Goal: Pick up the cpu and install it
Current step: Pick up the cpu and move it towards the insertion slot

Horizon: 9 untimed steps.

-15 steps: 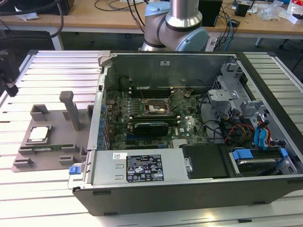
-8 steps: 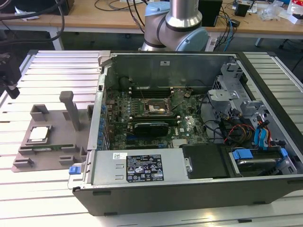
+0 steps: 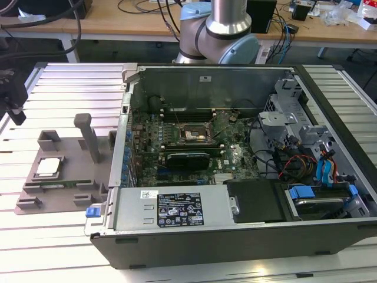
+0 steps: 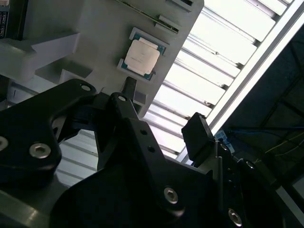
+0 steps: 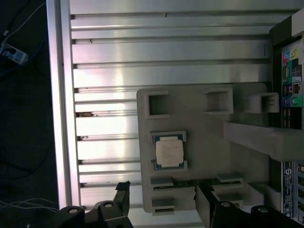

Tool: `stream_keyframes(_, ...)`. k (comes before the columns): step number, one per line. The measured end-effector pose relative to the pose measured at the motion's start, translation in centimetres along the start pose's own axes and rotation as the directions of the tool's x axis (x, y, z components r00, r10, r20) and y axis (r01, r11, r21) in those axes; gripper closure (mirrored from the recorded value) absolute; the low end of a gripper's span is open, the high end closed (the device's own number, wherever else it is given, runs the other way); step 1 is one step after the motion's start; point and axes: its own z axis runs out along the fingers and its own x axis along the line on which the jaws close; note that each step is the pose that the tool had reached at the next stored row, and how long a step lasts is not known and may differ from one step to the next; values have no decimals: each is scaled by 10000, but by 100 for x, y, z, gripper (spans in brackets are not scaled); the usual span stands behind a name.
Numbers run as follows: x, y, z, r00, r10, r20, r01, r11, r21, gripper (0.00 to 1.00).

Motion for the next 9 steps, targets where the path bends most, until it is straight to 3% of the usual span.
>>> stream_keyframes(3,0,1,25,10000,0,1,0,10000,0,34)
stream_keyframes(5,2,4,83,10000,0,0,0,10000,0,34)
stream_keyframes(9,3,5,111,10000,0,1,0,10000,0,34)
